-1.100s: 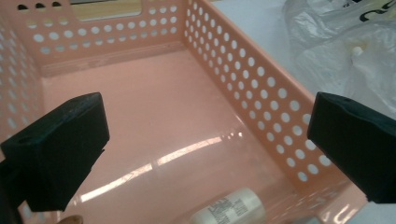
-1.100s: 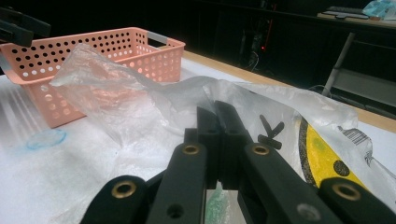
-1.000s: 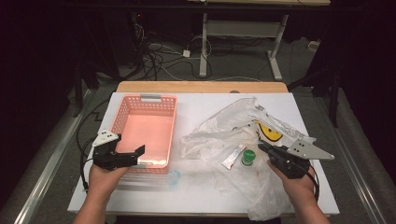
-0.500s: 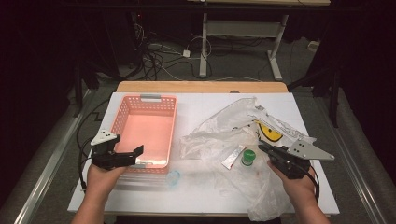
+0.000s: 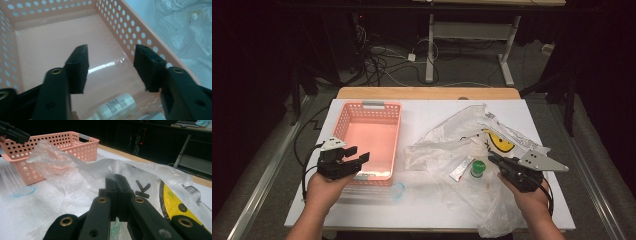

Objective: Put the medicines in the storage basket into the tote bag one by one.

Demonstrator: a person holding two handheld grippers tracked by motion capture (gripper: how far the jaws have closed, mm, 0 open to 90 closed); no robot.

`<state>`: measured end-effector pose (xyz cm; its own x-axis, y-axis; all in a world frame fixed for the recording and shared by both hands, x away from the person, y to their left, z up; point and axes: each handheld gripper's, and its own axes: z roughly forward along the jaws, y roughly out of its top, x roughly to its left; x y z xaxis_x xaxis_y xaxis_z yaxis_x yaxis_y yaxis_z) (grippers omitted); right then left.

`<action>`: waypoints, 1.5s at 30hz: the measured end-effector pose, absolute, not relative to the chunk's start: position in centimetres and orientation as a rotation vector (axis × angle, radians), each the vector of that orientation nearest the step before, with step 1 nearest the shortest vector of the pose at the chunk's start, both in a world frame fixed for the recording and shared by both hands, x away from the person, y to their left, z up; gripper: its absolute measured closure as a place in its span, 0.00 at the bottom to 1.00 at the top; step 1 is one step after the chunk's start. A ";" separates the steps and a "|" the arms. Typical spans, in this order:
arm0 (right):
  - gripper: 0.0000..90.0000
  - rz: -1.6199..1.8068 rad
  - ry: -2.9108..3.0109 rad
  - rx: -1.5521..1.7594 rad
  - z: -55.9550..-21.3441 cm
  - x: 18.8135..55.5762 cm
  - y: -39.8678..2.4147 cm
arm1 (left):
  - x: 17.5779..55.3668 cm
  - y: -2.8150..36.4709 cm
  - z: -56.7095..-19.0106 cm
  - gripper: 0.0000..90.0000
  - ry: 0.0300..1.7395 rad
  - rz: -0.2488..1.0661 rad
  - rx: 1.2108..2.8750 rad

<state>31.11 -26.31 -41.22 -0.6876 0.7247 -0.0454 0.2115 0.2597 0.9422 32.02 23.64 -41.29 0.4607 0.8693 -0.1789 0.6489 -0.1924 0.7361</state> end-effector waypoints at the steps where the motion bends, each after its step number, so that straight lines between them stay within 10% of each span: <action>1: 1.00 1.426 2.060 0.847 -41.2 31.1 -26.3 | 32.0 23.6 -41.2 0.62 1.263 0.340 1.934; 16: 1.00 1.438 2.063 0.844 -41.2 31.0 -26.4 | 32.3 22.6 -41.2 0.97 1.362 0.188 2.128; 45: 1.00 1.431 2.074 0.844 -41.4 31.0 -26.1 | 36.1 21.7 -42.6 0.98 1.532 -0.150 2.398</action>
<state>31.04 -26.05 -41.39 -0.6951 0.7178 -0.0405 0.2167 0.2630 0.9401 36.14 21.68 -42.65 0.4285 0.8707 -0.2417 0.9010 -0.3914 0.1871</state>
